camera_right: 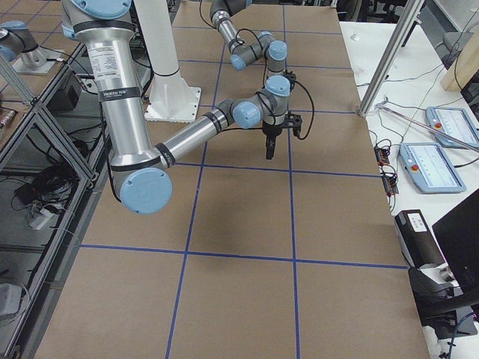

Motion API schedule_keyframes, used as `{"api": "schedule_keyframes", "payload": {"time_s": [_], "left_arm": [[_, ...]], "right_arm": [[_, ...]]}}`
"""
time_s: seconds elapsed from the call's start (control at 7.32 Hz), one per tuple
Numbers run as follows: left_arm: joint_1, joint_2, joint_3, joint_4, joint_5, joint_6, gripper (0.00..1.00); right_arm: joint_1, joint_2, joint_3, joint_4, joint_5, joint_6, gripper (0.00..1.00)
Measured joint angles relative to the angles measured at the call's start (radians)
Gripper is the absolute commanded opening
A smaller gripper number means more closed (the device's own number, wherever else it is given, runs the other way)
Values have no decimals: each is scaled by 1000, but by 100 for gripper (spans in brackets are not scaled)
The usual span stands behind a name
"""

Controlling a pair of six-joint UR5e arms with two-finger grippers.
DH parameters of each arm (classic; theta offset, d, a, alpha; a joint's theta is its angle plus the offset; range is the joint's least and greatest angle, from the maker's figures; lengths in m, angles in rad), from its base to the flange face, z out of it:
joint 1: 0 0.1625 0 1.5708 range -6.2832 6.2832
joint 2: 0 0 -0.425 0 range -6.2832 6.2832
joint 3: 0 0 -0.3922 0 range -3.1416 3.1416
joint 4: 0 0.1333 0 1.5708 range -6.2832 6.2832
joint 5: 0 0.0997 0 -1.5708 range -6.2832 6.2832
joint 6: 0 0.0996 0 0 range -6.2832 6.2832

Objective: Form red blocks into L shape at center
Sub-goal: 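Move the left gripper back toward the last red cube near the table edge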

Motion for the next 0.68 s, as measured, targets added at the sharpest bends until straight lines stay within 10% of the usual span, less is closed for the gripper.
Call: {"api": "schedule_keyframes", "payload": {"time_s": [0.27, 0.68], "left_arm": [[-33, 68, -148, 25, -5, -1, 100], [-144, 462, -559, 33, -44, 15, 99]], "right_arm": [[0, 1, -1, 0, 0, -2, 100], [0, 0, -5, 0, 0, -1, 100]]}}
